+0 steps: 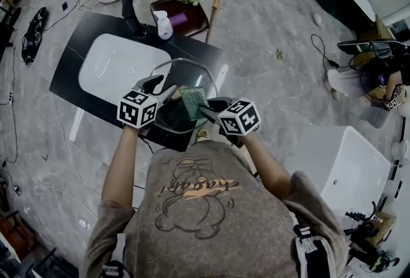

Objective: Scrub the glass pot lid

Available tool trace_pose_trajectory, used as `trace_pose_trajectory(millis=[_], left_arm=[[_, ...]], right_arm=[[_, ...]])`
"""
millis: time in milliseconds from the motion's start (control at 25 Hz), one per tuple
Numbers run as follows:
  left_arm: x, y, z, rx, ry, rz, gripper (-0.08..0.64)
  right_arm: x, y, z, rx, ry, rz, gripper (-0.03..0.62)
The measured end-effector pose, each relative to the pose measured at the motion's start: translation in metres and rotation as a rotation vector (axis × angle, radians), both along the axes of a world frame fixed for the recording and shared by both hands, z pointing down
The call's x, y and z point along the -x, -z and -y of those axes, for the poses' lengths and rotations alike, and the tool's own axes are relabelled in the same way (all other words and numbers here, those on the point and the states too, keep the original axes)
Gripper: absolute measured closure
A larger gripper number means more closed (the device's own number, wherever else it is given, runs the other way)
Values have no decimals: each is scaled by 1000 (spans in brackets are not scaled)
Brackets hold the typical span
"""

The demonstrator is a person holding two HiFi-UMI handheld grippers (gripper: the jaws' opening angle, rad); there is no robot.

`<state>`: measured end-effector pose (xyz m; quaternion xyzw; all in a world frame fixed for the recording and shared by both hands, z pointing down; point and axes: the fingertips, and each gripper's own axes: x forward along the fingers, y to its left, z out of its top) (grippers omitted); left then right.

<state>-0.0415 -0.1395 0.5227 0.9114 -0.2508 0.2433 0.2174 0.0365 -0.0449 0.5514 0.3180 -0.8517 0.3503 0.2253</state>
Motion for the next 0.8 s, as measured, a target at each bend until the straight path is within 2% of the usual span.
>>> trace_pose_trajectory(millis=[160, 320, 480, 680, 800], left_arm=[[2, 30, -8, -45, 22, -60, 359], [8, 48, -14, -141, 70, -96, 476], [19, 54, -15, -184, 145, -123, 539], [26, 62, -15, -251, 212, -194, 551], [30, 63, -16, -307, 263, -199, 551]], right_arm=[[-23, 31, 15, -156, -153, -1, 497], [-40, 55, 22, -306, -248, -27, 497], [-54, 77, 29, -451, -336, -35, 497], [-62, 90, 30, -582, -406, -24, 497], [-64, 92, 26, -624, -432, -18, 497]])
